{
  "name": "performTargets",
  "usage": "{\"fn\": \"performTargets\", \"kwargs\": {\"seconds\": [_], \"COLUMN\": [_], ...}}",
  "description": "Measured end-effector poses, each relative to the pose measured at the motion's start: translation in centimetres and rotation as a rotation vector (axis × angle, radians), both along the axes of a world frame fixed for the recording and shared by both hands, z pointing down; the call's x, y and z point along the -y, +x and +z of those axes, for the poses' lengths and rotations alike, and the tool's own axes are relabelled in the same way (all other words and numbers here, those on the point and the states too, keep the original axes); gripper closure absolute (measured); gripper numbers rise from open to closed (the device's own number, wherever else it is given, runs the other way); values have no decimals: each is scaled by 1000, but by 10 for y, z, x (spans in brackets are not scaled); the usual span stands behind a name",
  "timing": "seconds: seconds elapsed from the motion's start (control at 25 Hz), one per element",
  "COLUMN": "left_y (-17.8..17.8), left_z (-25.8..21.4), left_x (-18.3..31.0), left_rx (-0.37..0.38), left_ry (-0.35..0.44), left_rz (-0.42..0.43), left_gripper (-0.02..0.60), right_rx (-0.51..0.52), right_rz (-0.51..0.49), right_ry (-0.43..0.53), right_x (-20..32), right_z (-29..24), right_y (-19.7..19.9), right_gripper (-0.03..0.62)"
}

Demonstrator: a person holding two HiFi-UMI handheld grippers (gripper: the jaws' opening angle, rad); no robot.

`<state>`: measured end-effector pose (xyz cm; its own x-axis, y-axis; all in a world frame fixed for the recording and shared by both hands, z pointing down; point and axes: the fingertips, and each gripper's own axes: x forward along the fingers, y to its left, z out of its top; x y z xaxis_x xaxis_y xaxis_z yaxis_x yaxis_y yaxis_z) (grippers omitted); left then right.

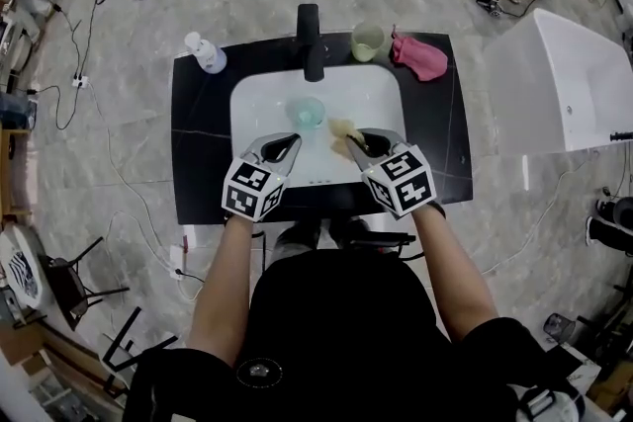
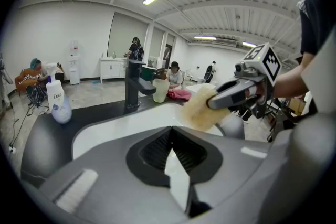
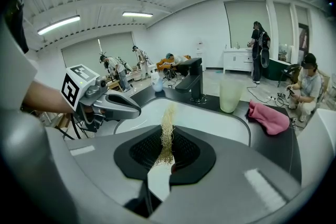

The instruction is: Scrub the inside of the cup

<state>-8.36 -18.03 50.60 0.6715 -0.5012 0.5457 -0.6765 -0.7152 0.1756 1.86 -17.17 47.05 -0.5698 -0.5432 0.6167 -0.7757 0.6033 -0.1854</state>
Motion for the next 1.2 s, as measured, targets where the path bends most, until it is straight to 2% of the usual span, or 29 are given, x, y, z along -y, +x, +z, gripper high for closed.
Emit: {"fn": "performTargets", "kwargs": {"seconds": [0.2, 0.48, 0.56, 0.72, 0.8, 1.0, 1.2], "left_y": [2, -2, -4, -3, 1, 5, 10], "left_z": [6, 25, 32, 46, 53, 79, 111], "left_x": [9, 18, 20, 26, 33, 53, 66], "left_rx": [22, 130, 157, 212, 233, 300, 354], "left_ry": [-6, -24, -43, -56, -67, -53, -34], "left_rz": [-15, -27, -15, 37, 63, 132, 195], "left_gripper": [581, 569, 511, 468, 406, 288, 200], "right_rx": [2, 10, 14, 13, 12, 30, 31], "right_rz": [-19, -67, -83, -106, -104, -46, -9], "right_ry": [-23, -53, -58, -68, -67, -59, -74], "right_x": [0, 3, 6, 13, 21, 46, 61], "right_z": [10, 28, 33, 43, 47, 53, 65], "right_y": [7, 13, 12, 7, 5, 1, -2], "right_gripper": [551, 551, 551, 551, 551, 551, 551]}}
